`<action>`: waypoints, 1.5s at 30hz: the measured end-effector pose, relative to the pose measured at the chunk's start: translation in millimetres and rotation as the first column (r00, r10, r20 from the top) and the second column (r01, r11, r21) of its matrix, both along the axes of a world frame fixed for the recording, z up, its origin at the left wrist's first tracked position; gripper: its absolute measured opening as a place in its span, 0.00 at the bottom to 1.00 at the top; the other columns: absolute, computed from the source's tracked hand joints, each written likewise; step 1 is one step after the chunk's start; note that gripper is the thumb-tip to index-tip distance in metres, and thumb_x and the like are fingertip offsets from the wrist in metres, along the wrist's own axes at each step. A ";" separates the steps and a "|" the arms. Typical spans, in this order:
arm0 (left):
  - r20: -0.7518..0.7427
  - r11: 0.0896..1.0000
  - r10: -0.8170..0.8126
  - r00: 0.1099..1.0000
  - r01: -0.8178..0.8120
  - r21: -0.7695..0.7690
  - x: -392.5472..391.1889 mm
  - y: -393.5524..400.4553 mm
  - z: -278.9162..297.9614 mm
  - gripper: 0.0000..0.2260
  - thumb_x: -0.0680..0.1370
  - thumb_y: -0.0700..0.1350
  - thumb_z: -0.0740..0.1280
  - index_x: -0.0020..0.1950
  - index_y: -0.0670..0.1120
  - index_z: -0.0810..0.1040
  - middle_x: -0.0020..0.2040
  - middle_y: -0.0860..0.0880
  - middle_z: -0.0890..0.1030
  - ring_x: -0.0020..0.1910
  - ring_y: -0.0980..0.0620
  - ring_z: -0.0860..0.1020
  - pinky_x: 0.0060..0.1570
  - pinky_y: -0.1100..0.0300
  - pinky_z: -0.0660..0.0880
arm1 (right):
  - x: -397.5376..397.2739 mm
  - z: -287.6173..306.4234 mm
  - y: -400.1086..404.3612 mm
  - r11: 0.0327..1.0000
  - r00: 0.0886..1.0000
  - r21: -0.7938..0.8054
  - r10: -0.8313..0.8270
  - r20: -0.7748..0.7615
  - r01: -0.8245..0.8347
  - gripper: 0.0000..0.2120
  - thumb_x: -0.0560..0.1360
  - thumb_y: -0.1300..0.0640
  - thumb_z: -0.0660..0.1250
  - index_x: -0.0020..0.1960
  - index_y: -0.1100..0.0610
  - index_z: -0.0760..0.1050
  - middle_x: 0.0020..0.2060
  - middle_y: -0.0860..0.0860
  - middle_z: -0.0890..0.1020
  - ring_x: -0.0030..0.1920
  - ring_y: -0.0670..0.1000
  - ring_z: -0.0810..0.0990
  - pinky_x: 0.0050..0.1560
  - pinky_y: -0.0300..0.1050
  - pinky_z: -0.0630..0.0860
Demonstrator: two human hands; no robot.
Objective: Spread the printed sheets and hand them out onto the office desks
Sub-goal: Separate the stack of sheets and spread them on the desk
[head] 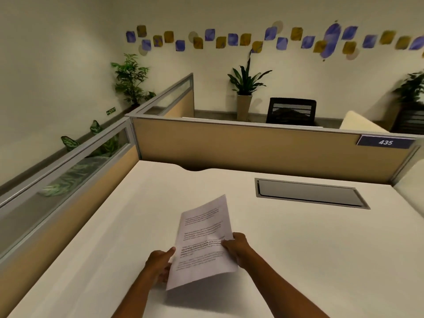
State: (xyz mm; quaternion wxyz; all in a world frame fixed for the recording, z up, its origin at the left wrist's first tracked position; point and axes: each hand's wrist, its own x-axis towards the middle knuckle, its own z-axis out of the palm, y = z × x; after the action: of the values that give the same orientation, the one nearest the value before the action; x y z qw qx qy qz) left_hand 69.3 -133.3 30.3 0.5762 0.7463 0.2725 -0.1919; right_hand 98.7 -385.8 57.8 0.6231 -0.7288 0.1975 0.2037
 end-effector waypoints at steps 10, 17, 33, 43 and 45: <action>0.210 0.868 -0.051 0.976 0.148 -0.475 0.9 -86.2 16.4 0.12 0.82 0.40 0.60 0.61 0.38 0.78 0.59 0.38 0.82 0.57 0.38 0.81 0.64 0.40 0.72 | -25.8 17.3 -96.8 0.992 0.963 0.123 -0.045 0.265 0.013 0.12 0.77 0.53 0.69 0.57 0.57 0.78 0.51 0.53 0.86 0.46 0.54 0.86 0.44 0.46 0.83; 0.239 0.890 0.027 0.971 0.085 -0.449 -7.8 -160.5 19.1 0.10 0.79 0.37 0.65 0.57 0.35 0.79 0.54 0.38 0.84 0.53 0.39 0.83 0.55 0.45 0.79 | -47.7 3.5 -161.5 0.956 0.865 0.043 -0.282 0.415 0.291 0.13 0.74 0.56 0.72 0.57 0.57 0.77 0.52 0.52 0.84 0.46 0.52 0.85 0.46 0.47 0.84; 0.306 0.899 0.052 0.951 0.089 -0.428 -11.3 -242.5 24.1 0.10 0.79 0.42 0.66 0.54 0.36 0.81 0.51 0.38 0.85 0.51 0.38 0.83 0.55 0.42 0.78 | -82.2 -3.9 -255.9 0.861 0.788 -0.010 -0.460 0.410 0.508 0.13 0.74 0.50 0.72 0.37 0.59 0.81 0.35 0.54 0.86 0.33 0.51 0.80 0.37 0.47 0.77; 0.320 0.927 0.174 0.931 -0.045 -0.371 -3.4 -233.0 27.0 0.07 0.78 0.43 0.67 0.50 0.40 0.80 0.51 0.37 0.83 0.50 0.35 0.81 0.57 0.40 0.77 | -98.2 -13.8 -317.5 0.797 0.744 -0.016 -0.555 0.372 0.603 0.16 0.76 0.51 0.70 0.41 0.65 0.80 0.36 0.58 0.85 0.34 0.52 0.80 0.38 0.47 0.76; 0.328 0.931 0.190 0.925 -0.063 -0.360 -3.2 -227.8 28.4 0.08 0.79 0.43 0.67 0.52 0.39 0.80 0.49 0.39 0.83 0.46 0.38 0.81 0.56 0.42 0.77 | -103.7 -22.3 -332.0 0.787 0.747 -0.054 -0.560 0.358 0.615 0.18 0.75 0.49 0.70 0.38 0.64 0.78 0.33 0.57 0.83 0.33 0.52 0.77 0.37 0.47 0.74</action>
State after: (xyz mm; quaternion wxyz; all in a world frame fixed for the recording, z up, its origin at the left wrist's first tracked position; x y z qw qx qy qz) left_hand 66.1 -361.0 58.7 0.7483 0.6374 0.1739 -0.0593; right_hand -5.0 -717.8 35.5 0.6152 -0.7021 0.3289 -0.1432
